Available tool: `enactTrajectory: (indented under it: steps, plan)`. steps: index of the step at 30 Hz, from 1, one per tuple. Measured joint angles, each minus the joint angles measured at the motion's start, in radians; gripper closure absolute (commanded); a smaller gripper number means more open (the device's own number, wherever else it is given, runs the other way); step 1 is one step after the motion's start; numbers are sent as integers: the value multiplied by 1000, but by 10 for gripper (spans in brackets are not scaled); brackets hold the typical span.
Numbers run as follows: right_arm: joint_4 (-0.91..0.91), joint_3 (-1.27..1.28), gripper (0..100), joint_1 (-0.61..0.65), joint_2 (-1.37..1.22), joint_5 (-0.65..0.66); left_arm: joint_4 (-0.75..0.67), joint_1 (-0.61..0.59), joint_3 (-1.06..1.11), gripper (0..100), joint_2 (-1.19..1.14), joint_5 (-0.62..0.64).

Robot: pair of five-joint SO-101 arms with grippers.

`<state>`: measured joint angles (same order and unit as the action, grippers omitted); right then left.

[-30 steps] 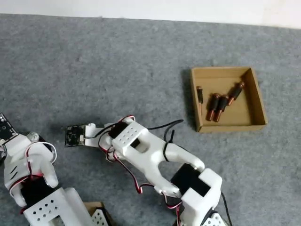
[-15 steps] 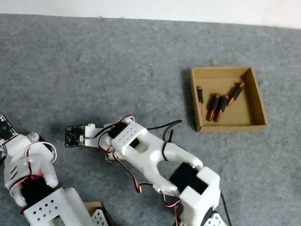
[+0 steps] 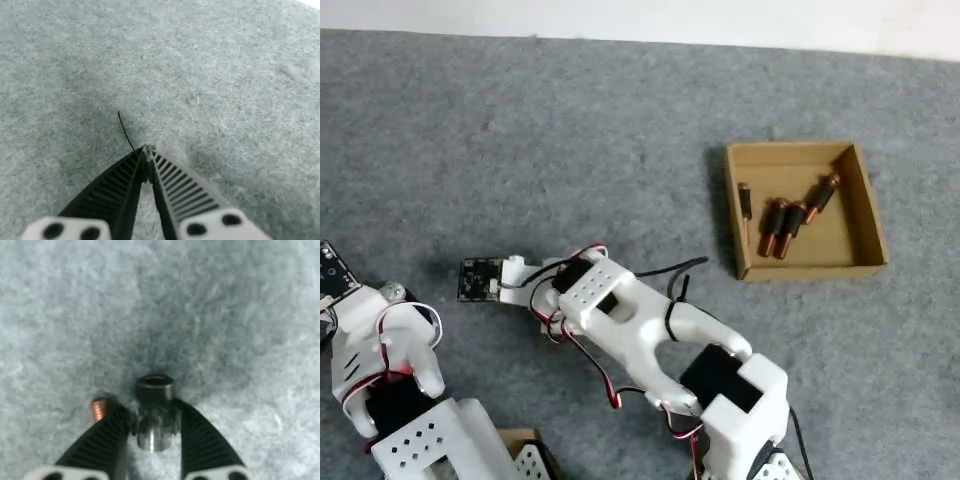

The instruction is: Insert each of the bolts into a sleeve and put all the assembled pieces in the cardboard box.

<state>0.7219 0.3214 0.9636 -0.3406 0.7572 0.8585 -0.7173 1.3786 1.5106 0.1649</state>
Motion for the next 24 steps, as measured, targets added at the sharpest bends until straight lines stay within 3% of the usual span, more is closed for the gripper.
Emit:
enactTrajectory:
  steps: [6,13,24]
  plan:
    - [0,2,993,-34,11,-34,-23,0,15,995,0,0]
    - [-31,54,993,-181,299,-252,-26,5,17,995,0,0]
    - [-195,643,993,-301,997,-348,-26,35,18,995,0,0]
